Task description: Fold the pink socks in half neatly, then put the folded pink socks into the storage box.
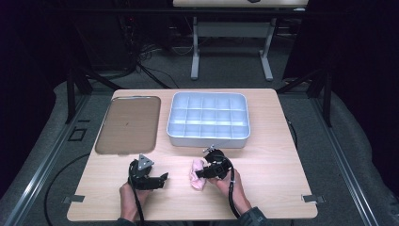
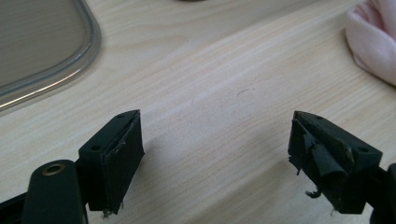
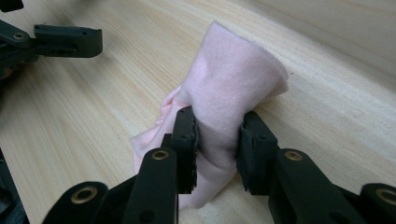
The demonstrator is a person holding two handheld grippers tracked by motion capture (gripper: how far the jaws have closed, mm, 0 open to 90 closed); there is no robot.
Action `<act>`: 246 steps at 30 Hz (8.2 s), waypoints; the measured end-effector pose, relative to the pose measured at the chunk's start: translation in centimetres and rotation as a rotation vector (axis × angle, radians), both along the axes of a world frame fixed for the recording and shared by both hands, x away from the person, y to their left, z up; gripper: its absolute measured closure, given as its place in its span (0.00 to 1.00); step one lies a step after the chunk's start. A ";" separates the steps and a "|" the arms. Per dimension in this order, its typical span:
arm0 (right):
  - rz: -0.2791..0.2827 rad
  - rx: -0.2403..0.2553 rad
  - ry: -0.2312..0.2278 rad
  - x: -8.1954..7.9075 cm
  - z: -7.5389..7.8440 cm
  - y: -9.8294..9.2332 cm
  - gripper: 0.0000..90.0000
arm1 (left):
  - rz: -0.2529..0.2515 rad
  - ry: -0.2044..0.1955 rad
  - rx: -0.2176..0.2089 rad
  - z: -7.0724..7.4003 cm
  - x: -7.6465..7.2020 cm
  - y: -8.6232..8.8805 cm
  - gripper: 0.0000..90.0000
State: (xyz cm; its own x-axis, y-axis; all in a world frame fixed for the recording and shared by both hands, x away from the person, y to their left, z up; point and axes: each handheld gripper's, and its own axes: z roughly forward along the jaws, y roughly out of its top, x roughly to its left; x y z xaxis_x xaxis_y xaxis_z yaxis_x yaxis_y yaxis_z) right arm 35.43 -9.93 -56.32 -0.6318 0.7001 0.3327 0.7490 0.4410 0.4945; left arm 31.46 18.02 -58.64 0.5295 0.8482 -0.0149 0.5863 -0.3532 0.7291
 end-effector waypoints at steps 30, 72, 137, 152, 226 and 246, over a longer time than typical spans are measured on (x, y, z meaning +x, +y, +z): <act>0.067 0.035 -0.098 -0.6 0.9 -0.7 0.82 | 0.016 -0.021 0.010 -0.4 -0.2 0.3 0.17; 0.022 0.055 -0.222 -0.7 4.9 -3.6 0.82 | 0.017 -0.025 0.012 -0.4 -0.1 0.1 0.17; -0.232 -0.003 -0.470 5.2 11.2 -10.5 0.82 | 0.010 -0.026 0.008 -0.5 0.0 0.0 0.17; -0.270 -0.135 -0.490 7.4 9.9 -11.6 0.82 | 0.009 -0.026 0.008 -0.5 0.0 0.0 0.17; -0.237 -0.283 -0.387 8.5 7.2 -11.0 0.79 | 0.009 -0.026 0.008 -0.5 0.0 0.0 0.17; -0.242 -0.133 -0.395 4.5 10.0 -11.9 0.38 | 0.008 -0.026 0.008 -0.5 0.0 0.0 0.17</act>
